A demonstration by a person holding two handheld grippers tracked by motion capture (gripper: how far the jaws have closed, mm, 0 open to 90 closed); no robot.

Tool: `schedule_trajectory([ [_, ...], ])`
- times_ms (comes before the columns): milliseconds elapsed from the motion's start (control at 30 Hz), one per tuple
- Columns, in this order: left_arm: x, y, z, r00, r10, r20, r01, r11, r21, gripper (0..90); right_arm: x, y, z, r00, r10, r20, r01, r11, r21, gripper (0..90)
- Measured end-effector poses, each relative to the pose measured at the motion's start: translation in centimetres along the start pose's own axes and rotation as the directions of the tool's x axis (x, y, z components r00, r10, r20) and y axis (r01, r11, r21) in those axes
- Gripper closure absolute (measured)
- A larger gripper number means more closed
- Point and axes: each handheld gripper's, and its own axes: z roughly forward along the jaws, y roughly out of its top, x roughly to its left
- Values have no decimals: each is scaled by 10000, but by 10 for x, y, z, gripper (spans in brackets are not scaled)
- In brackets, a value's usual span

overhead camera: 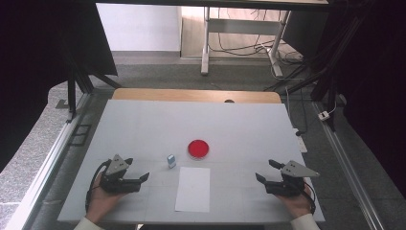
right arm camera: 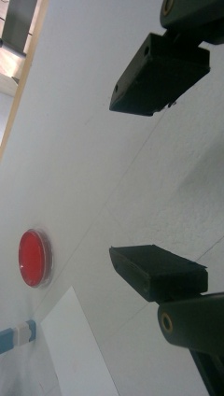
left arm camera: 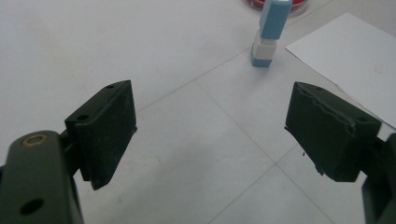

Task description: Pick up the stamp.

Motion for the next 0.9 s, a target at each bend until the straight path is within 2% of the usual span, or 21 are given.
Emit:
schedule_trajectory([
  [133,-6,10,4,9997,253,69,-252,9996,-94,163,0,0,0,10000,10,-8,-10,10000,-19,243],
  [467,-12,25,12,9984,509,246,-508,9987,-79,175,2,0,2,9999,-108,-35,108,9999,26,247],
  [900,-15,39,31,9977,445,517,-449,9990,66,190,2,1,7,9998,-177,-116,177,9998,21,250],
])
